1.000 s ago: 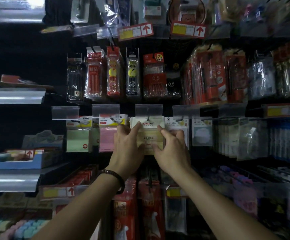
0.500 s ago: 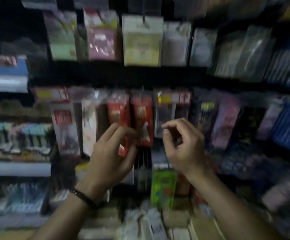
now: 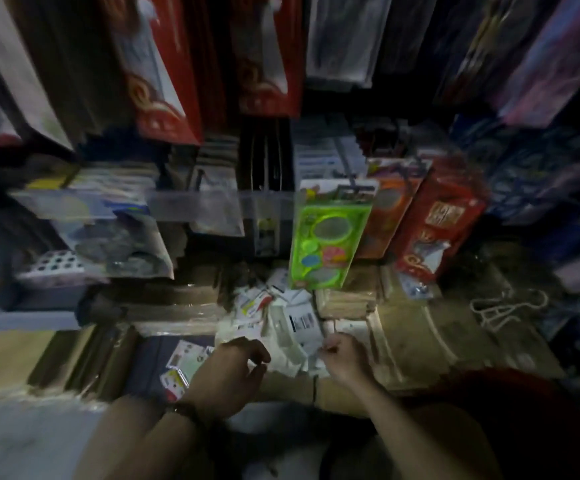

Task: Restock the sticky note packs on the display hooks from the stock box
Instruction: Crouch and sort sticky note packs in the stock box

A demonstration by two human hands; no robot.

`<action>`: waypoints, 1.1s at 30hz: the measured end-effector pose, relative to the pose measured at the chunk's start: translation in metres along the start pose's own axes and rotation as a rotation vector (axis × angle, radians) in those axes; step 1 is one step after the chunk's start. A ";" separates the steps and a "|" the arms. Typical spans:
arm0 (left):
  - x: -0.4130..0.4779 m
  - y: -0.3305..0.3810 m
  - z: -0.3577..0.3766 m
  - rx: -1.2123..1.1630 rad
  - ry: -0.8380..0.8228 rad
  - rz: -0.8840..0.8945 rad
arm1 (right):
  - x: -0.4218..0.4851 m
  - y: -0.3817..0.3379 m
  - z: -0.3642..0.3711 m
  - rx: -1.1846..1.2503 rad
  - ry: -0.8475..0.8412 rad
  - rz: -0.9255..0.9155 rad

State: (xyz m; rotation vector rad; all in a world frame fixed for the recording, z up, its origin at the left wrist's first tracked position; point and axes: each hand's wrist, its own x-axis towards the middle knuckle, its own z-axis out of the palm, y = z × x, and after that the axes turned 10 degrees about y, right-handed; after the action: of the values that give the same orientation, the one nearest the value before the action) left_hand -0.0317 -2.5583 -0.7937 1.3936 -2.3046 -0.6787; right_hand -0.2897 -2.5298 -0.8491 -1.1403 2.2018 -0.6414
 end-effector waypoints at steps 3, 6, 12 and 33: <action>0.007 -0.019 0.037 -0.050 -0.018 -0.121 | 0.030 0.011 0.026 -0.060 -0.002 0.069; 0.009 -0.028 0.064 -0.051 -0.046 -0.151 | 0.066 0.018 0.048 -0.126 0.052 0.122; 0.028 -0.026 0.083 -0.163 -0.173 -0.178 | 0.092 0.007 0.084 -0.173 0.097 0.321; 0.038 -0.035 0.074 -0.137 -0.120 -0.255 | 0.060 0.034 0.067 0.570 -0.104 0.794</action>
State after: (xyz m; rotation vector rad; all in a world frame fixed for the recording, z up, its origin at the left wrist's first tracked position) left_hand -0.0630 -2.5905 -0.8719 1.6364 -2.1402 -1.0012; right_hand -0.2920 -2.5728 -0.9351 0.0105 1.9548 -0.7416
